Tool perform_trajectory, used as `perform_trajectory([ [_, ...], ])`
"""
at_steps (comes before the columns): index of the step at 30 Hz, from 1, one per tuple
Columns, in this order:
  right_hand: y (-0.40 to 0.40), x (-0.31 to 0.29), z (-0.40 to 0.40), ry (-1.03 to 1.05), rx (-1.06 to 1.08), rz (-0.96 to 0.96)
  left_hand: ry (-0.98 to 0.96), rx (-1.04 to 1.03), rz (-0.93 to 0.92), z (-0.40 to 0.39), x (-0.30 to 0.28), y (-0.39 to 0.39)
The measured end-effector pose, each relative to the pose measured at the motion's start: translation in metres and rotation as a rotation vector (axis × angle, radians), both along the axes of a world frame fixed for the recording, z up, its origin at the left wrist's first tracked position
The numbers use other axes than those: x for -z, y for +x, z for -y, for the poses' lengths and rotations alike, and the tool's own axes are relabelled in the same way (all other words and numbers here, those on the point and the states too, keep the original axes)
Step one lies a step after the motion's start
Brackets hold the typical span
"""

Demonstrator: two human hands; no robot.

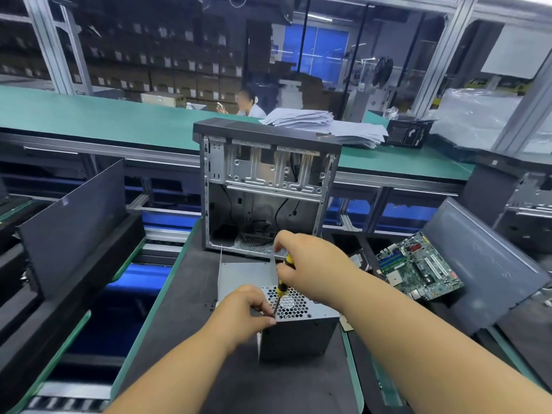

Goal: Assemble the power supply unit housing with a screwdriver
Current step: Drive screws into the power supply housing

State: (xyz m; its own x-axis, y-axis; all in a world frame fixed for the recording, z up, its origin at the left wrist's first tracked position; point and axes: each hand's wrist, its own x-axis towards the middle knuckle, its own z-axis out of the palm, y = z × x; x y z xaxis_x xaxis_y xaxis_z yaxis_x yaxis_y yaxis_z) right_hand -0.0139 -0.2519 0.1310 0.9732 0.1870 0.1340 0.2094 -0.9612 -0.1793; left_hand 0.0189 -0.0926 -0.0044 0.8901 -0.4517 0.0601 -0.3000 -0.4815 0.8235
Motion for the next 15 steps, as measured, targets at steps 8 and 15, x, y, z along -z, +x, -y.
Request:
perform_trajectory([
  [8,-0.001,0.008,-0.005,-0.197,0.067,0.100,-0.024,-0.007,-0.037,0.000,-0.008,-0.004],
  [15,0.002,-0.005,-0.001,-0.188,0.034,-0.017,-0.082,-0.027,-0.117,0.001,-0.007,-0.003],
])
